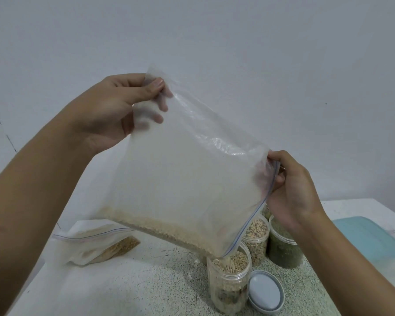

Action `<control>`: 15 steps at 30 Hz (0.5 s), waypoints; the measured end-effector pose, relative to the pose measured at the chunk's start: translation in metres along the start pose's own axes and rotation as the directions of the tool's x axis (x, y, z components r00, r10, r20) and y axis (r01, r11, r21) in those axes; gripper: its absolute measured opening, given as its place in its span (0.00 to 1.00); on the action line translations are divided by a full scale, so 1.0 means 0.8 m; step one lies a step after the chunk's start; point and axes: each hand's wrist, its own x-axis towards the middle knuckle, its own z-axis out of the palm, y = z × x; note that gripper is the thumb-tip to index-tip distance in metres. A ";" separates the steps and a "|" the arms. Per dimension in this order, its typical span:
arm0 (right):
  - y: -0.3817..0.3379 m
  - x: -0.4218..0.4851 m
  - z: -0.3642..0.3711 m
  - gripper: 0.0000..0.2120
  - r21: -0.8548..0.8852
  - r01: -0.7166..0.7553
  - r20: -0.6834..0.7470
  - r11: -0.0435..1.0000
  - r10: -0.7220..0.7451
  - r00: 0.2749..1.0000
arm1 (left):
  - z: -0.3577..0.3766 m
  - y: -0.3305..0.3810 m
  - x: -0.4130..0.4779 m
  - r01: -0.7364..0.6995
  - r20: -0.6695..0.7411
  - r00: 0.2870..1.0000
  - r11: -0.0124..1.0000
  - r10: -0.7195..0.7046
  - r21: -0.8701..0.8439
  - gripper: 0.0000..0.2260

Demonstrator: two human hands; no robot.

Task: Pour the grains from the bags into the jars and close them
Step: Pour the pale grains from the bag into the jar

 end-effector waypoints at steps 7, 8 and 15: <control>-0.003 0.005 0.003 0.23 -0.019 0.014 0.006 1.000 -0.014 1.000 | 0.000 0.005 0.009 -0.002 0.004 1.000 1.000 0.002 -0.005 0.09; -0.003 0.005 0.003 0.23 -0.020 0.014 0.006 1.000 -0.014 1.000 | 0.001 0.006 0.010 -0.002 0.003 1.000 1.000 0.002 -0.007 0.09; -0.005 0.009 0.000 0.15 0.004 0.022 -0.003 1.000 -0.022 1.000 | 0.005 0.010 0.014 -0.002 0.015 1.000 1.000 0.002 -0.017 0.10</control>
